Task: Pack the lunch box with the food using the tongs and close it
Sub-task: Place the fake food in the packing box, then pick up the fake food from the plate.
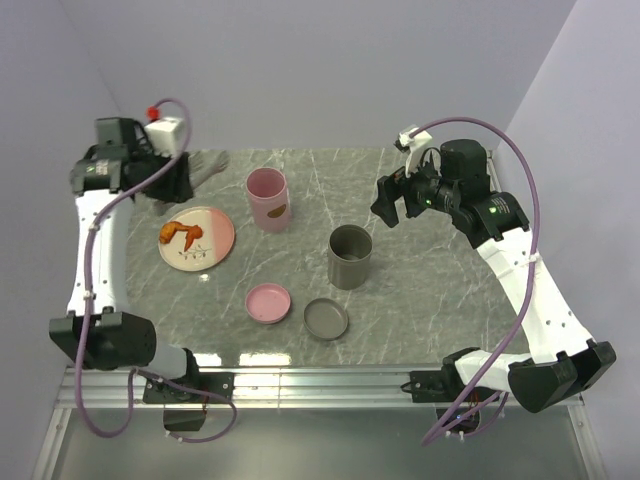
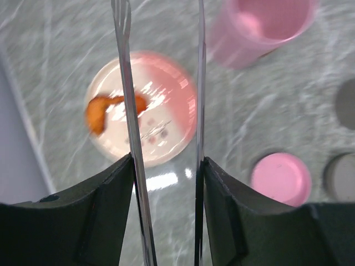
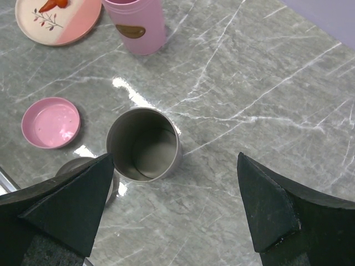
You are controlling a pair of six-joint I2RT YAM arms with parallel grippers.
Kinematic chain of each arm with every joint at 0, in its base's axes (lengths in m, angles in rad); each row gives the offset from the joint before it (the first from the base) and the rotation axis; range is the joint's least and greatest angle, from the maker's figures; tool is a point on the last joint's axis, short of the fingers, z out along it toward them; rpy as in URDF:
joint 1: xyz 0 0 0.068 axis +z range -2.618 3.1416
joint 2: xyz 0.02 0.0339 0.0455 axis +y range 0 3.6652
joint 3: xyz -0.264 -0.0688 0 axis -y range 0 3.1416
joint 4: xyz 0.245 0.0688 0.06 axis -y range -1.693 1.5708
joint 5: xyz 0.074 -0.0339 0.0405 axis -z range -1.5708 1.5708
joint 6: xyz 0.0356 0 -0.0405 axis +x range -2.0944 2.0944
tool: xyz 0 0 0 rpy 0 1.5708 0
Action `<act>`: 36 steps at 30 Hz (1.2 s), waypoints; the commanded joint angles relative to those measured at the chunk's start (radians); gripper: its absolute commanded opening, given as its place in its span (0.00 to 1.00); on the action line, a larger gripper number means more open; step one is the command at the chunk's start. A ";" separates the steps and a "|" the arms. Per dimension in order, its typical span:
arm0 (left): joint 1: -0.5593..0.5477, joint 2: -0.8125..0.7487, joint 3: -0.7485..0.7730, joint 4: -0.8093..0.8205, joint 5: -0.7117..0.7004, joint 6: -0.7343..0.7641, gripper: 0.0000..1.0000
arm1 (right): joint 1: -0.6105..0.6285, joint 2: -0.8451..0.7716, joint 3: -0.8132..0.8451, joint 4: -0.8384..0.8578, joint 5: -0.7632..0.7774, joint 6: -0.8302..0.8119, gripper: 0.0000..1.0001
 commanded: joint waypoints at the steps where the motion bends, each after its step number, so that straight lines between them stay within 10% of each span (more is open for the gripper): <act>1: 0.115 -0.084 -0.046 -0.047 0.061 0.091 0.56 | -0.009 -0.014 0.000 0.030 -0.024 0.009 0.99; 12: 0.369 -0.038 -0.169 -0.066 0.081 0.262 0.57 | -0.009 -0.007 -0.012 0.047 -0.034 0.014 0.99; 36: 0.475 0.037 -0.368 0.062 -0.046 0.394 0.57 | -0.010 0.003 -0.006 0.039 -0.044 0.014 0.99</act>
